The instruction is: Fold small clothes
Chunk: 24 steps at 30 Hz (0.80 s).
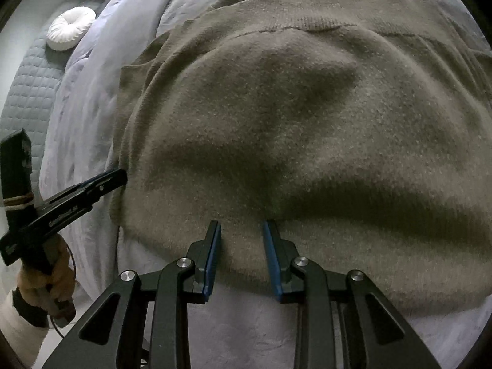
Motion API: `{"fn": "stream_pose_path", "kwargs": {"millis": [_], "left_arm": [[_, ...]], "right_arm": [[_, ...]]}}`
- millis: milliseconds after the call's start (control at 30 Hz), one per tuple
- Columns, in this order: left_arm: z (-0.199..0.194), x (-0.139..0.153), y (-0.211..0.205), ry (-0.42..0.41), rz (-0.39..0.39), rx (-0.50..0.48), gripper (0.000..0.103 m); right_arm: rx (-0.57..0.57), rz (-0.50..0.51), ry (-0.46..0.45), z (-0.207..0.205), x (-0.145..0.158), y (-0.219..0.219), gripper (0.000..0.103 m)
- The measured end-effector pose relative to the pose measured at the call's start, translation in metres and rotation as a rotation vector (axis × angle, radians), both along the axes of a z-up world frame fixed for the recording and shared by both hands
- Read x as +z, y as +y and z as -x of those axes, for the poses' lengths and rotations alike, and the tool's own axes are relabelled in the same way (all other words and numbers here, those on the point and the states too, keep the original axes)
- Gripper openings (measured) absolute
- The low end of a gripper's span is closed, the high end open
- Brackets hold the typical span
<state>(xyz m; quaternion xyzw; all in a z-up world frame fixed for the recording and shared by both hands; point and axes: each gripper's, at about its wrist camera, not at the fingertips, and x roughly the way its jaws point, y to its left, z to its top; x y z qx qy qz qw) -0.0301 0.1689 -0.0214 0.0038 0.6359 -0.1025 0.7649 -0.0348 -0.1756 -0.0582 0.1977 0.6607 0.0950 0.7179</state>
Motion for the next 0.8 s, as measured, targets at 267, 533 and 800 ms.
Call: {"fn": "stream_pose_path", "kwargs": {"millis": [267, 533, 800], "left_arm": [[0.013, 0.013, 0.01, -0.046, 0.013, 0.04, 0.067], [0.019, 0.031, 0.045, -0.078, 0.064, 0.172, 0.102], [0.007, 0.014, 0.053, 0.005, -0.012, 0.232, 0.102]], "right_arm": [[0.007, 0.013, -0.003, -0.005, 0.006, 0.008, 0.05], [-0.001, -0.033, -0.014, 0.001, 0.021, 0.018, 0.068], [-0.141, -0.236, 0.05, 0.017, 0.012, 0.007, 0.071]]}}
